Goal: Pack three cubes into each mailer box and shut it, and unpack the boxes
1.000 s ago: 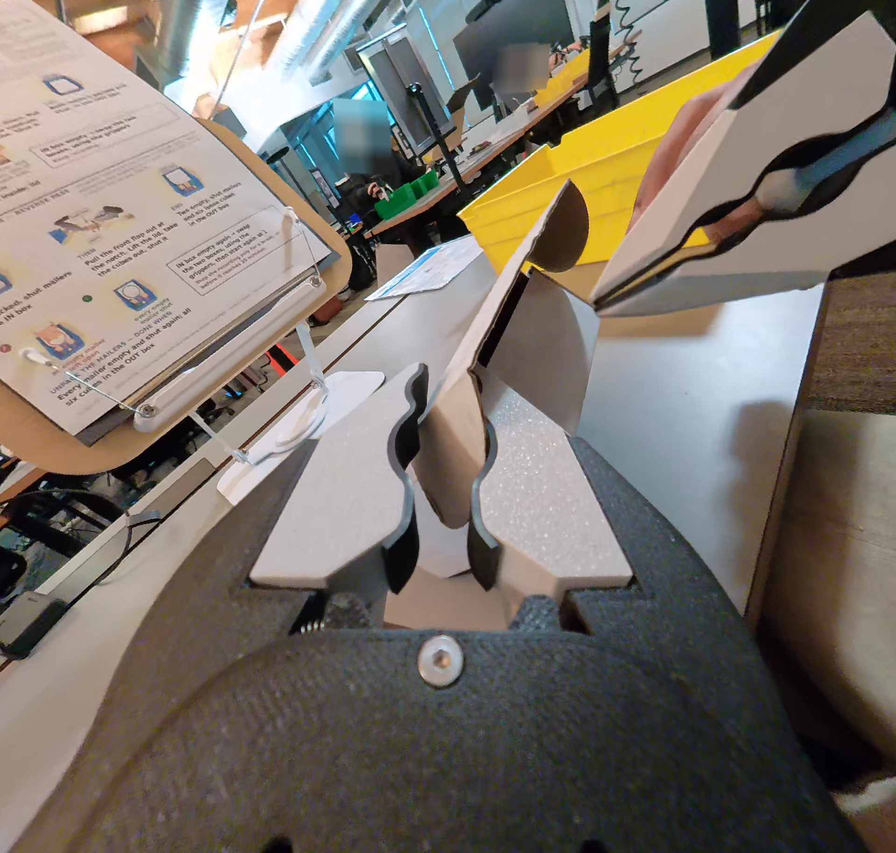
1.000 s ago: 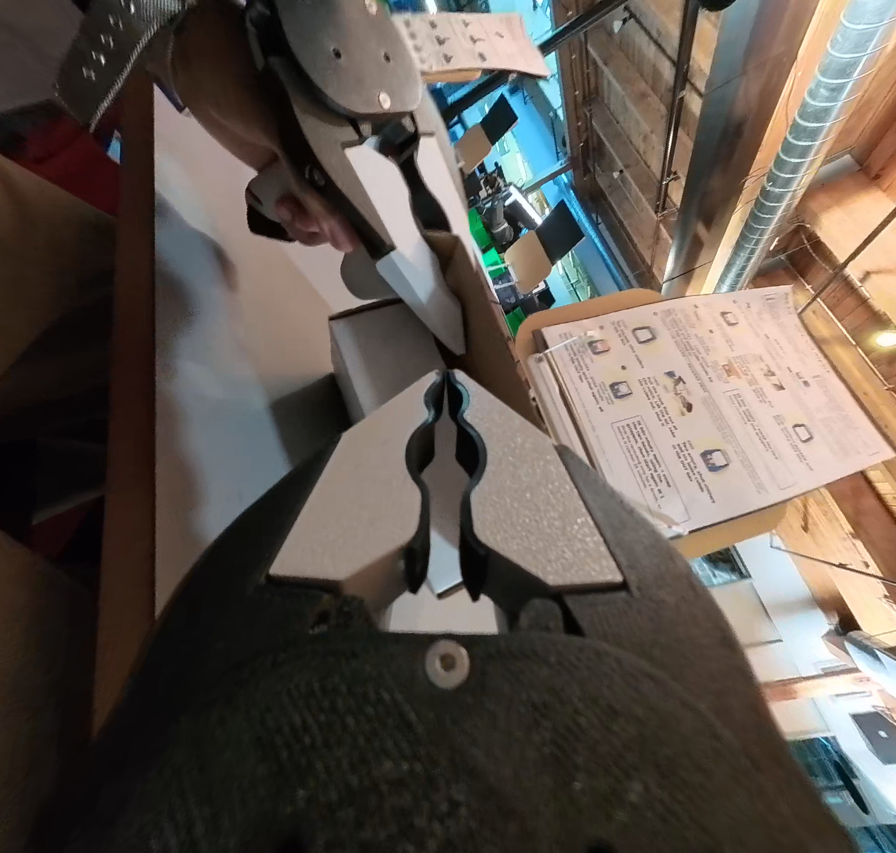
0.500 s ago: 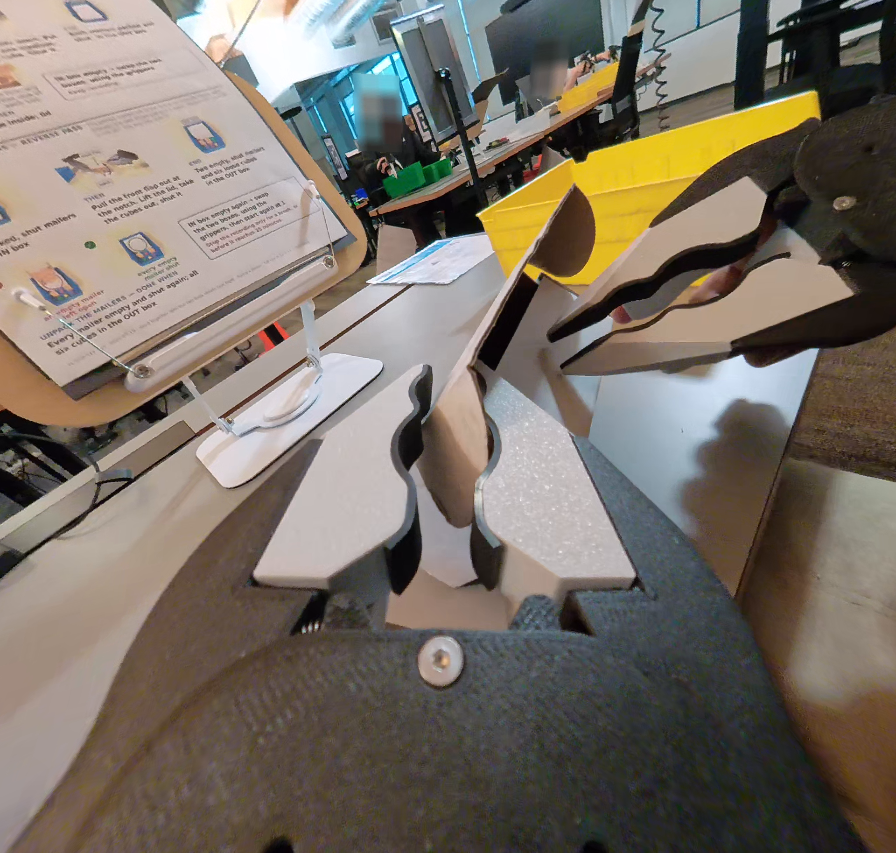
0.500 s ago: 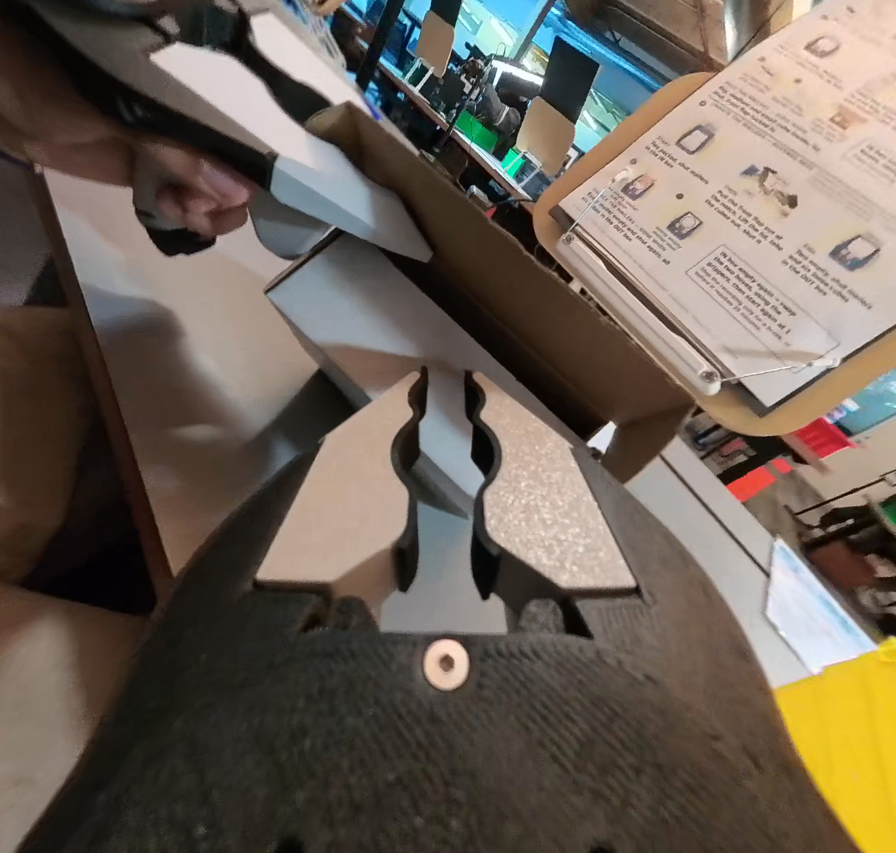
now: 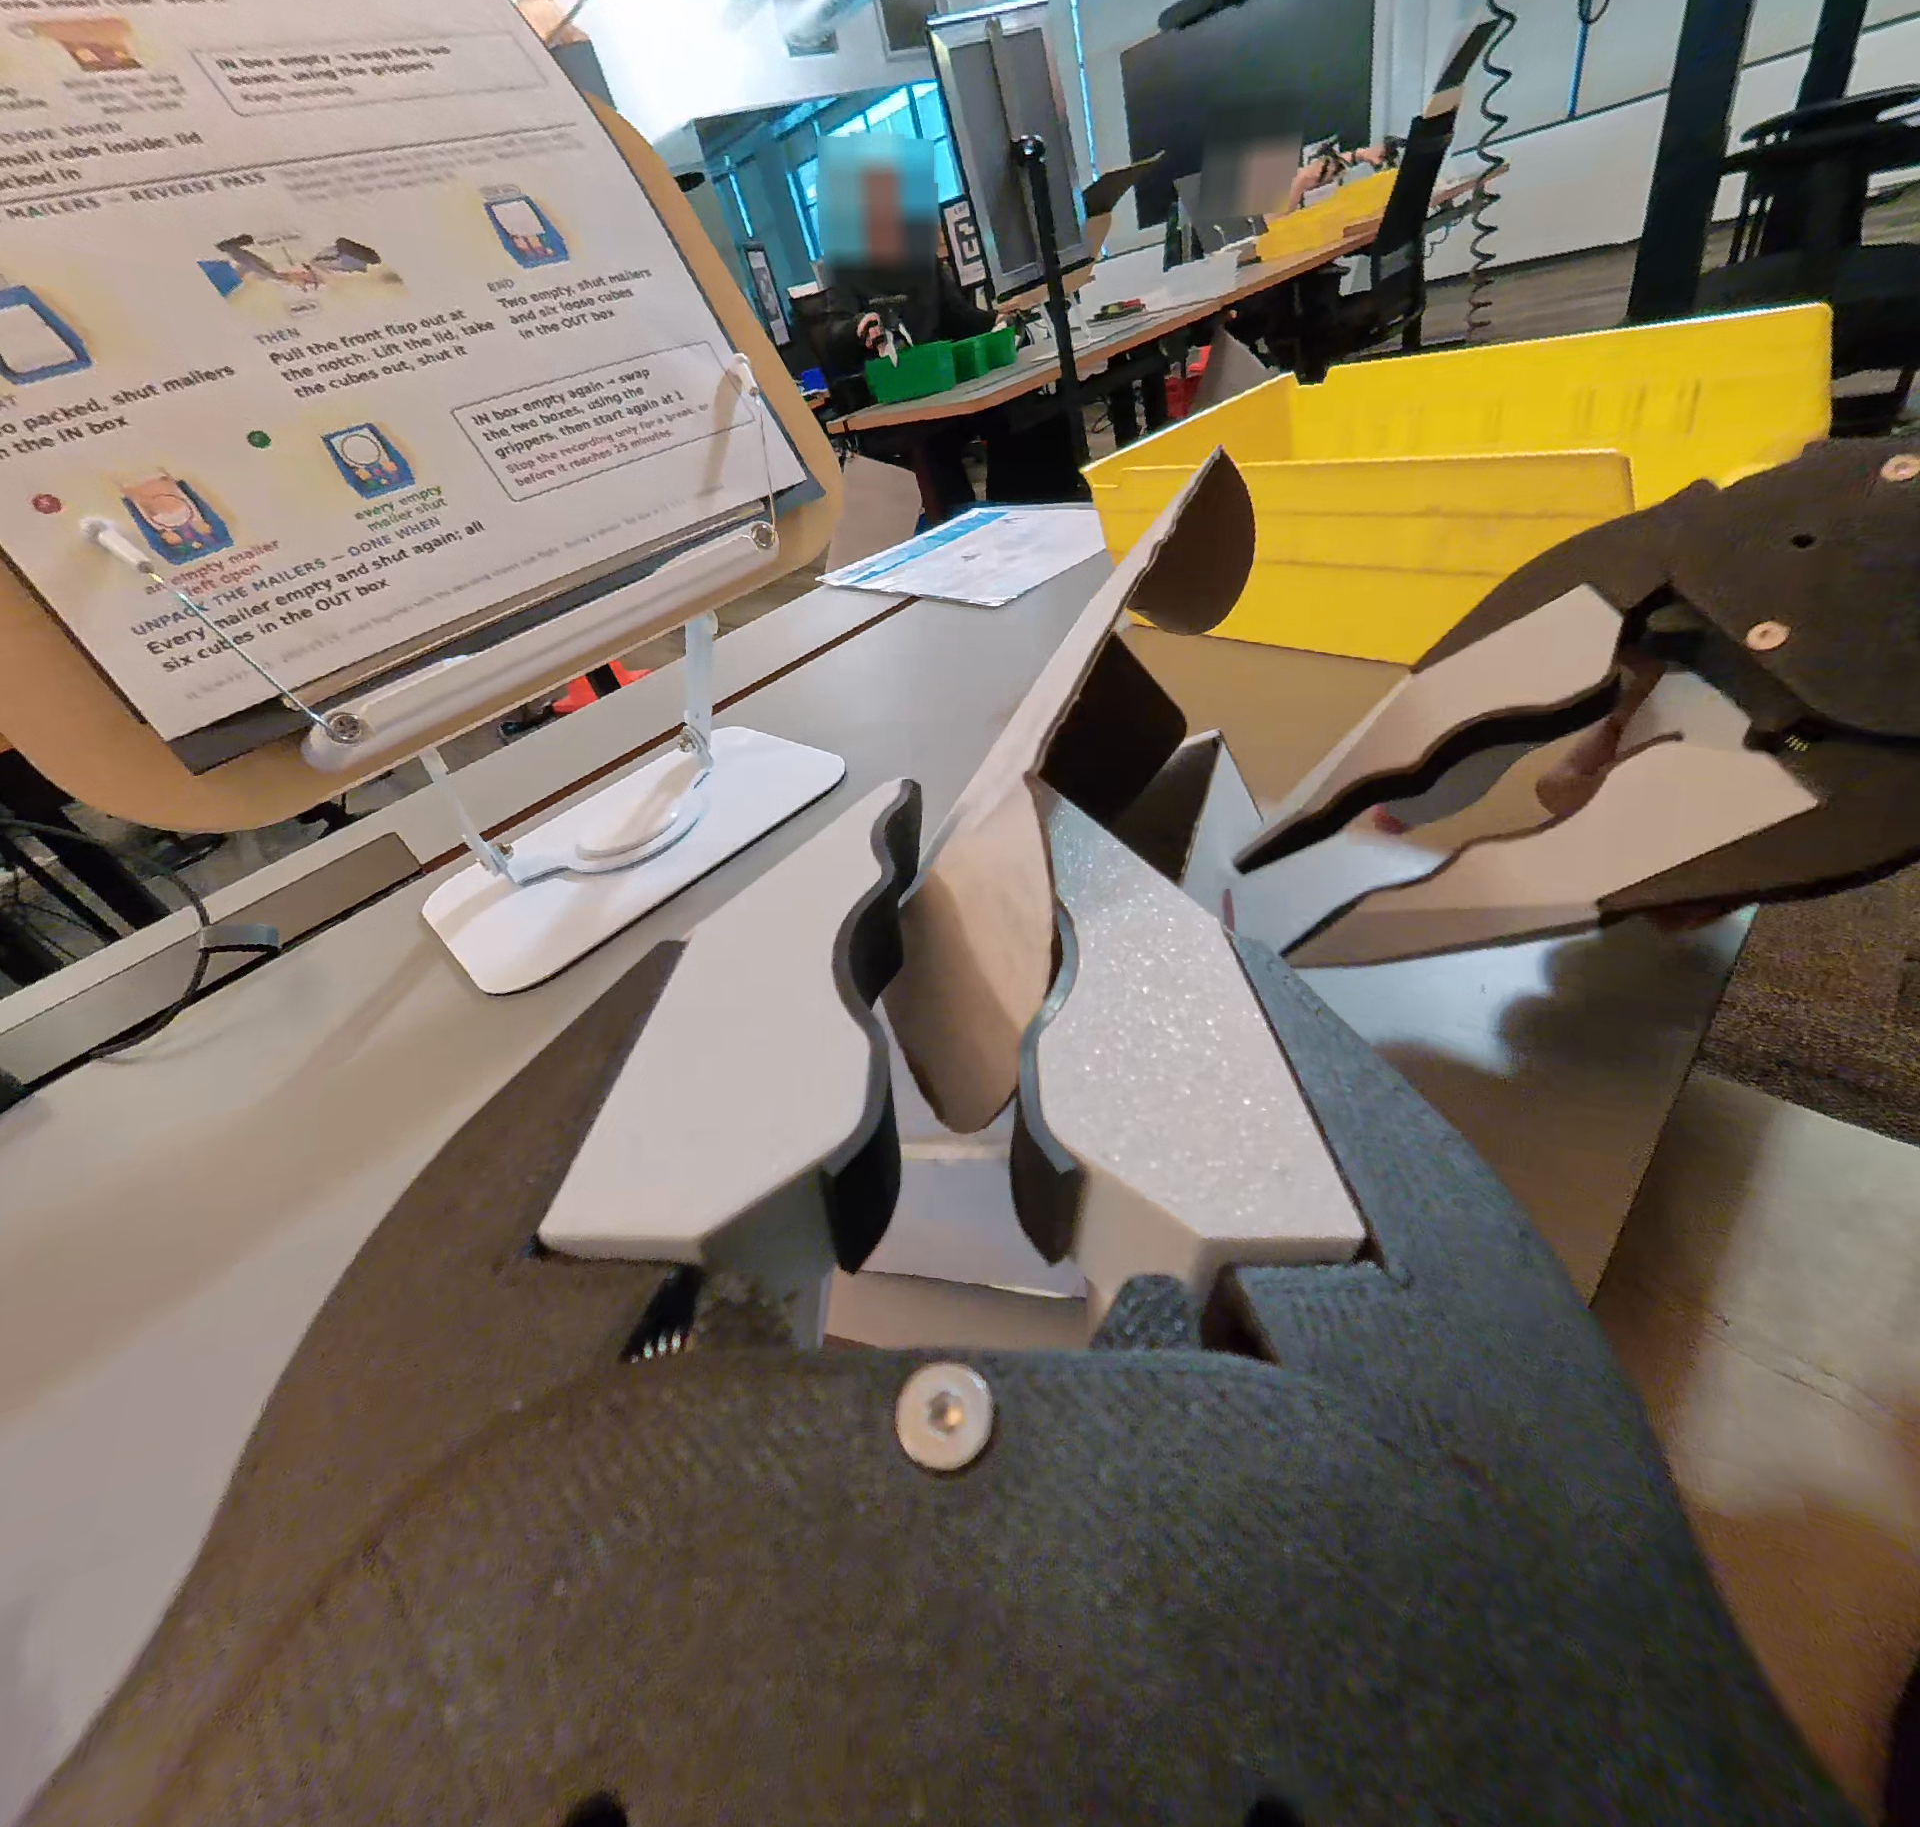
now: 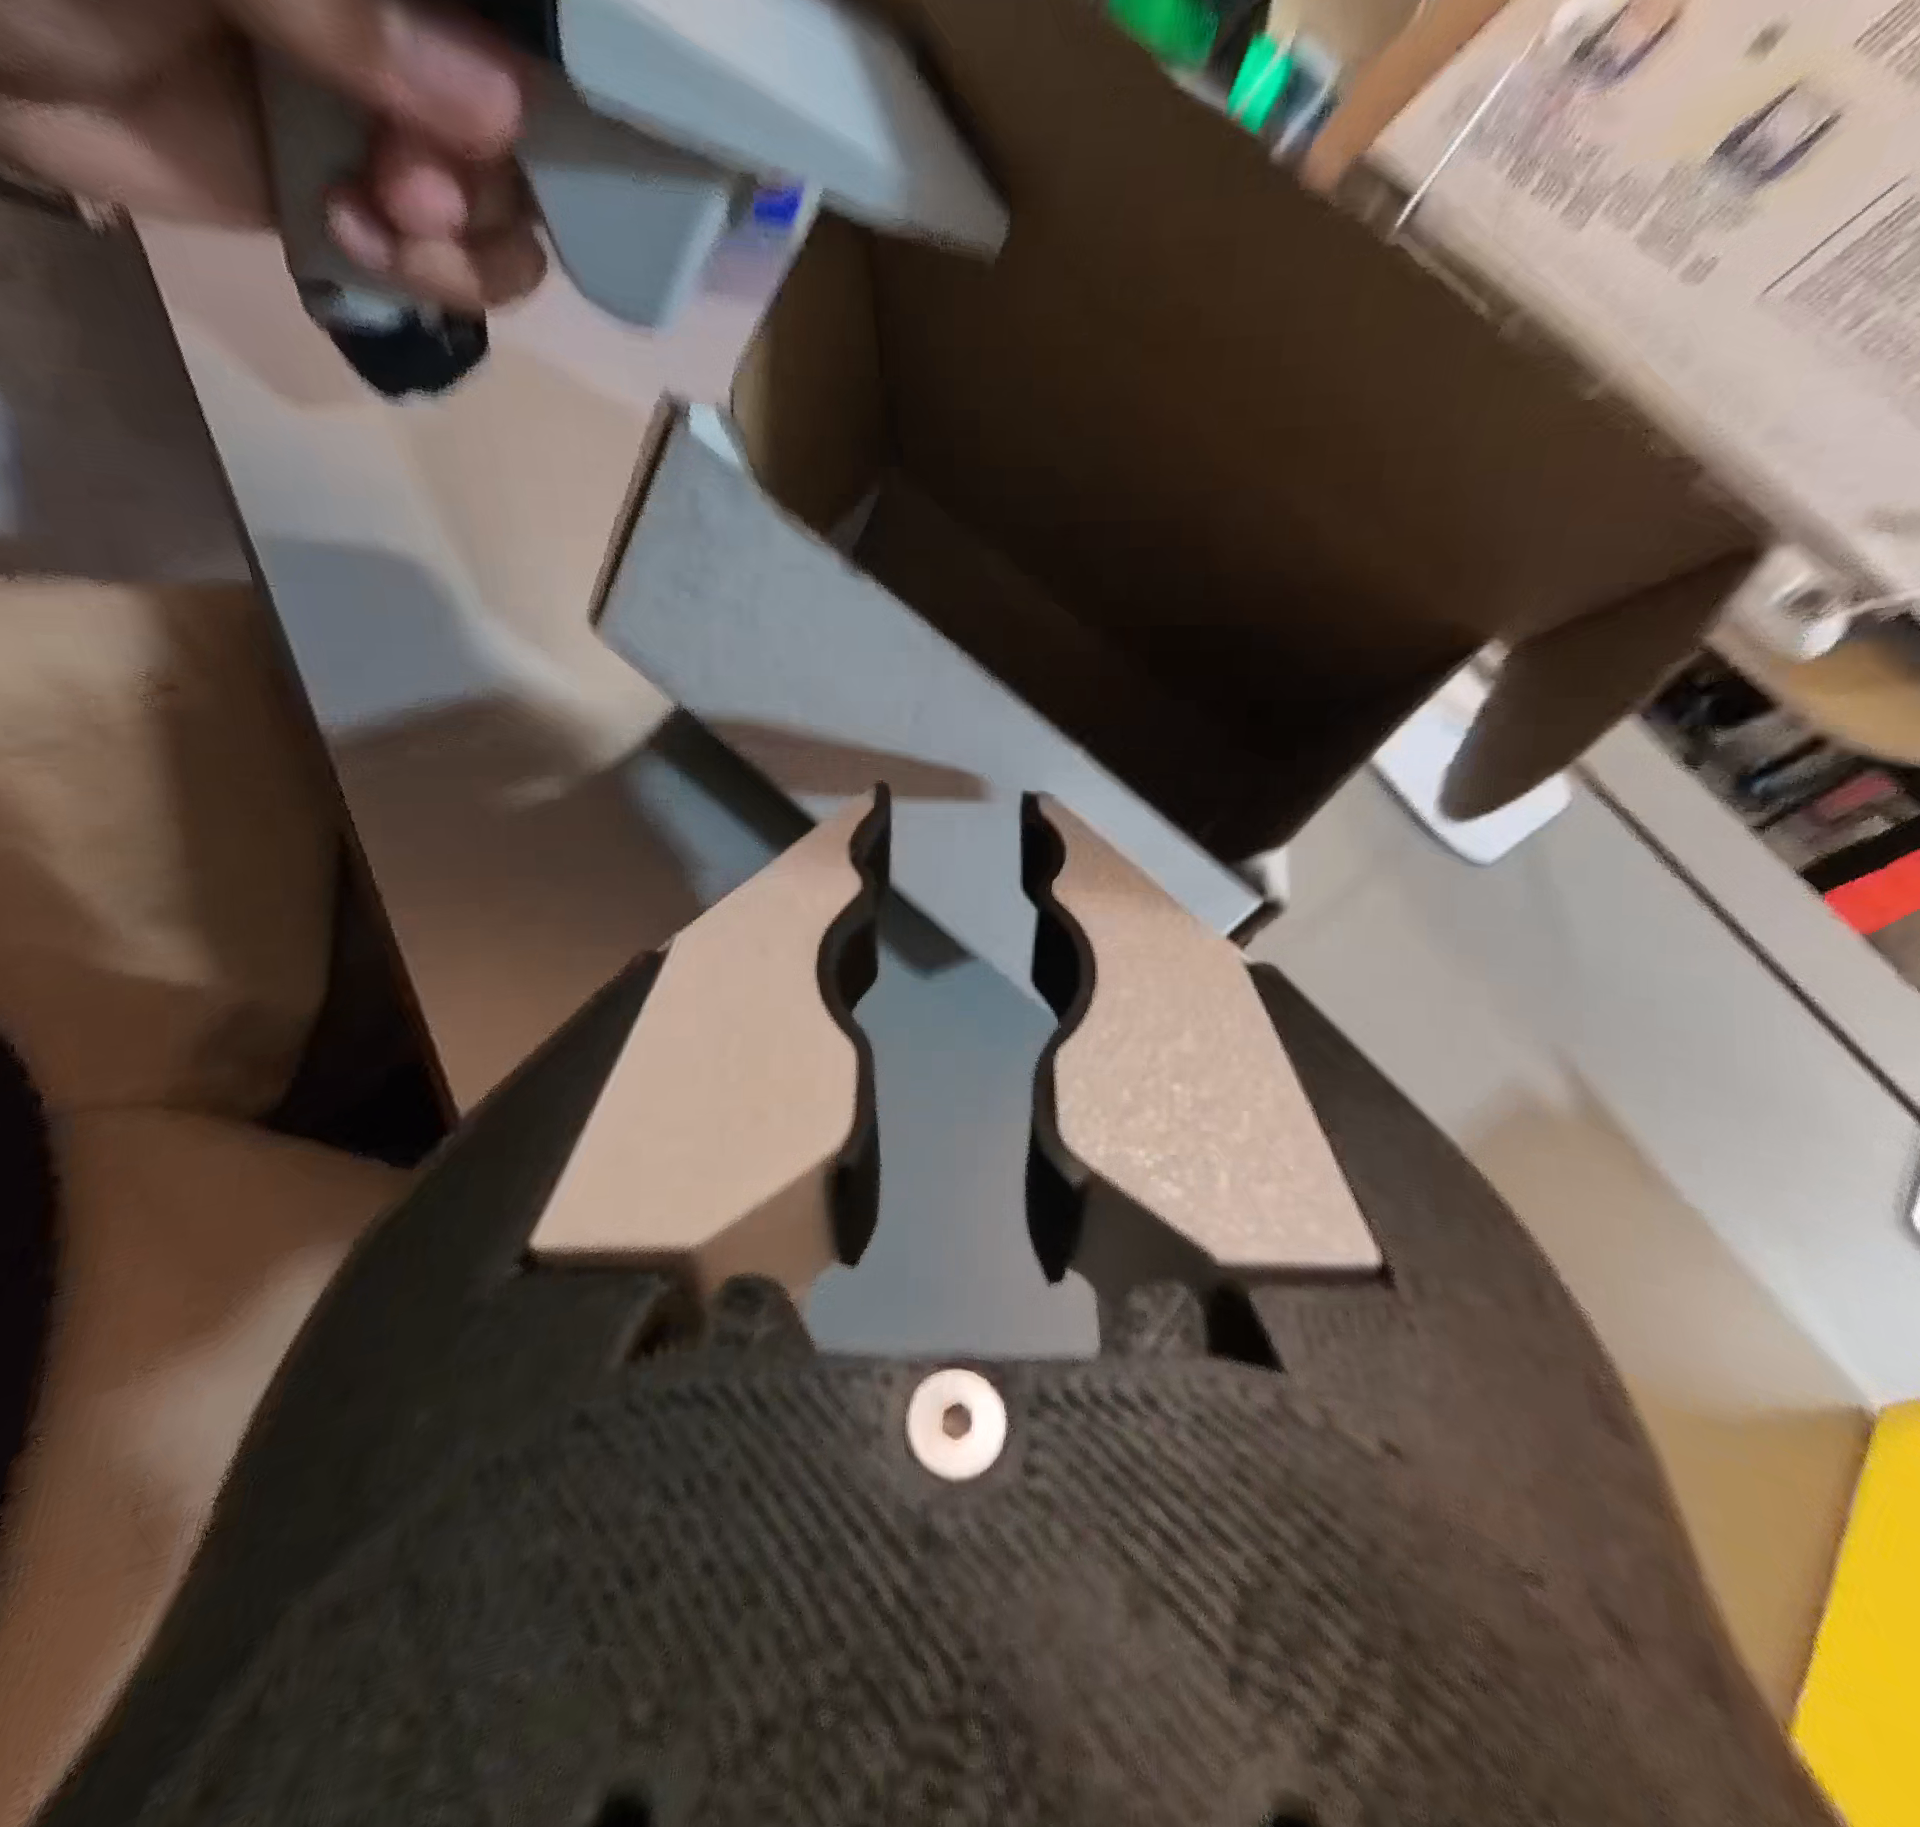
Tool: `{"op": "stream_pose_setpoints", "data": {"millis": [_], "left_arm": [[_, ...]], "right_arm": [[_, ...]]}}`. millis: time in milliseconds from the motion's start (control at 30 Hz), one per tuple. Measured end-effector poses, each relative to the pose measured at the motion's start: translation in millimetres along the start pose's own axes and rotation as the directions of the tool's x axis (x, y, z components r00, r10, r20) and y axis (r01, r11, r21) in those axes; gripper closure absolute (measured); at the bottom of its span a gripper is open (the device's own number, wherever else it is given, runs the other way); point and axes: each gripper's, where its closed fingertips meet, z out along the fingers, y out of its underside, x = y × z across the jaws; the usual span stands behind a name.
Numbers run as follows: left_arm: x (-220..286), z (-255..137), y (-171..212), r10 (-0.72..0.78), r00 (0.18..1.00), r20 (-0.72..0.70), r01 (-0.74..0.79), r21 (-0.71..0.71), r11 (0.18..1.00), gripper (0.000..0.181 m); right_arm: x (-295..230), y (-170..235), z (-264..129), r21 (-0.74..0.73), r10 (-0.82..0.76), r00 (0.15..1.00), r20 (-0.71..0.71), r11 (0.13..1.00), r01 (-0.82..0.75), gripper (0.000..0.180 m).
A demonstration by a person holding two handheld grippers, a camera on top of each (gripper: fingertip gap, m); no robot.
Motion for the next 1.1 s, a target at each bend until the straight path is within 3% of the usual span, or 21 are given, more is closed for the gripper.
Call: {"op": "stream_pose_setpoints", "data": {"millis": [167, 467, 600, 867, 1100], "left_arm": [[4.9, 0.3, -0.1, 0.026, 1.000, -0.003, -0.026, 0.001, 1.000, 0.167], [9.1, -1.1, -3.8, 0.014, 1.000, -0.018, -0.014, 0.007, 1.000, 0.167], [8.5, -1.3, -4.5, 0.005, 1.000, -0.019, -0.005, 0.007, 1.000, 0.167], [-14.4, 2.6, -17.3, 0.010, 1.000, 0.028, -0.011, 0.021, 1.000, 0.165], [-72.1, 24.1, -16.8, -0.254, 0.967, 0.035, 0.254, 0.017, 0.967, 0.163]], "right_arm": [[-3.2, -34.6, -12.6, 0.176, -0.043, 0.999, -0.024, 0.983, 0.046, 0.156], [3.4, -21.1, -4.1, 0.114, 0.054, 0.998, -0.037, 0.992, -0.050, 0.156], [1.7, -2.3, 2.5, 0.023, 0.099, 0.995, -0.016, 0.995, -0.099, 0.153], [-9.2, 19.0, 4.8, -0.092, 0.055, 0.998, 0.037, 0.994, -0.052, 0.157], [-11.5, 19.0, 0.9, -0.083, 0.071, 0.994, 0.087, 0.995, -0.064, 0.164]]}}
